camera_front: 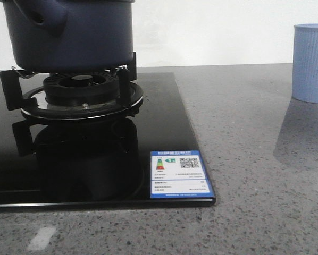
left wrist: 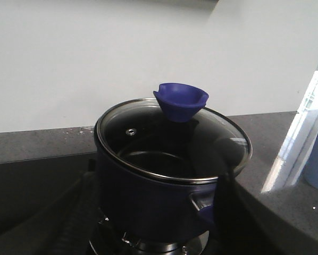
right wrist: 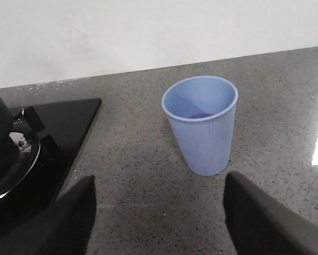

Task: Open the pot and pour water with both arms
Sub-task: 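Close the left gripper around the blue lid knob, then lift the glass lid off the pot with the left gripper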

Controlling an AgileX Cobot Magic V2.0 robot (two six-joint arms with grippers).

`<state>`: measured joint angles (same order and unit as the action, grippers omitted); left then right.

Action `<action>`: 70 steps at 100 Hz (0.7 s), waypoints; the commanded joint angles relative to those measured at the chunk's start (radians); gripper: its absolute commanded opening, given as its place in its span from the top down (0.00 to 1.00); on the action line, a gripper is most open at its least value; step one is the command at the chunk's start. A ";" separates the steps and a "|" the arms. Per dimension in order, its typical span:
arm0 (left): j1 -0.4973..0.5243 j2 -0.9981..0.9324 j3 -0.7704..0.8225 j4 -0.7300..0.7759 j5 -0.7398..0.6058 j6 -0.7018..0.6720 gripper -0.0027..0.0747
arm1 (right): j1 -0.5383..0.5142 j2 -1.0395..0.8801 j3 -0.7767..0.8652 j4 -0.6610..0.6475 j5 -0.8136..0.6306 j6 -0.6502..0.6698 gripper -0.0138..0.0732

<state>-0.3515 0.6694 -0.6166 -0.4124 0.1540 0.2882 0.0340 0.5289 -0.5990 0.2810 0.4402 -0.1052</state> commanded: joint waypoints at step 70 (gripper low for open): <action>-0.137 0.513 -0.267 0.048 -0.331 0.002 0.24 | 0.002 0.011 -0.037 0.017 -0.048 -0.012 0.31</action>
<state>-0.4842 1.1644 -0.8231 -0.3714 -0.0964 0.2882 0.0340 0.5289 -0.5990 0.2875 0.4575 -0.1073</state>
